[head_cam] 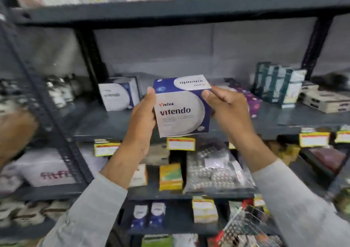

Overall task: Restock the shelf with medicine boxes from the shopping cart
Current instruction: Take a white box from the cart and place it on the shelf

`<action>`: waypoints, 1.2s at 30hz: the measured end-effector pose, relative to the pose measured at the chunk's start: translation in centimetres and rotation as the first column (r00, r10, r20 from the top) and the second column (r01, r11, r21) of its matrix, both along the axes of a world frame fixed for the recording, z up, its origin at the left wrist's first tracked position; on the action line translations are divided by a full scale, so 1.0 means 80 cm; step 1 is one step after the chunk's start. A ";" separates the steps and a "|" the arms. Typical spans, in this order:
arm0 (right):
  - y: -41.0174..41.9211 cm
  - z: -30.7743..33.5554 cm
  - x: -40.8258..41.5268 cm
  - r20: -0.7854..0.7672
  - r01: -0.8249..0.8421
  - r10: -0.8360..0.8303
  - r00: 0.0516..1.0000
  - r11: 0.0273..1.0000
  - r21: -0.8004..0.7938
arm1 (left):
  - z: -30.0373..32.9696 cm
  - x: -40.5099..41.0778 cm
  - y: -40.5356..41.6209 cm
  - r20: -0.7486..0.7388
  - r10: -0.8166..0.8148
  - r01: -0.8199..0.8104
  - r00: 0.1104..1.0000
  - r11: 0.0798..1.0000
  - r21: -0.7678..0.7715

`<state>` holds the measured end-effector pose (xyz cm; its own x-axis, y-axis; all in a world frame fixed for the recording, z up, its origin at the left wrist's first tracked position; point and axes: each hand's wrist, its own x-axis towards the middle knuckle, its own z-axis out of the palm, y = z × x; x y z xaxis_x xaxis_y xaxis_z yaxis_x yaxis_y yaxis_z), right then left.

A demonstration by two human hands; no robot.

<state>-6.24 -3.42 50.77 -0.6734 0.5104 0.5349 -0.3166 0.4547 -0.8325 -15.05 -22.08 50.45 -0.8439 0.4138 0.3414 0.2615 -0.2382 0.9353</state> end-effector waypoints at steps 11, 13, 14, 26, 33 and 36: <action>-0.148 0.007 -0.252 0.232 -0.167 0.213 0.949 0.965 -0.202 | 0.013 -0.164 -0.138 0.065 0.156 -0.155 0.986 0.988 -0.016; -0.158 0.000 -0.273 0.256 -0.181 0.235 0.937 0.959 -0.218 | 0.003 -0.185 -0.147 0.093 0.156 -0.157 0.983 0.988 0.000; -0.160 -0.003 -0.282 0.259 -0.186 0.238 0.936 0.960 -0.211 | -0.002 -0.195 -0.151 0.107 0.158 -0.160 0.982 0.987 0.012; -0.151 -0.034 -0.294 0.338 -0.297 0.328 0.882 0.944 -0.143 | -0.022 -0.211 -0.142 0.248 0.324 -0.349 0.913 0.935 0.062; -0.089 -0.075 -0.155 0.045 -0.291 0.298 0.954 0.950 -0.116 | -0.061 -0.125 -0.111 0.121 0.653 -0.660 0.748 0.711 0.243; -0.041 -0.115 -0.078 0.057 -0.295 0.307 0.950 0.942 -0.158 | -0.111 -0.072 -0.062 0.021 0.575 -0.557 0.818 0.782 0.279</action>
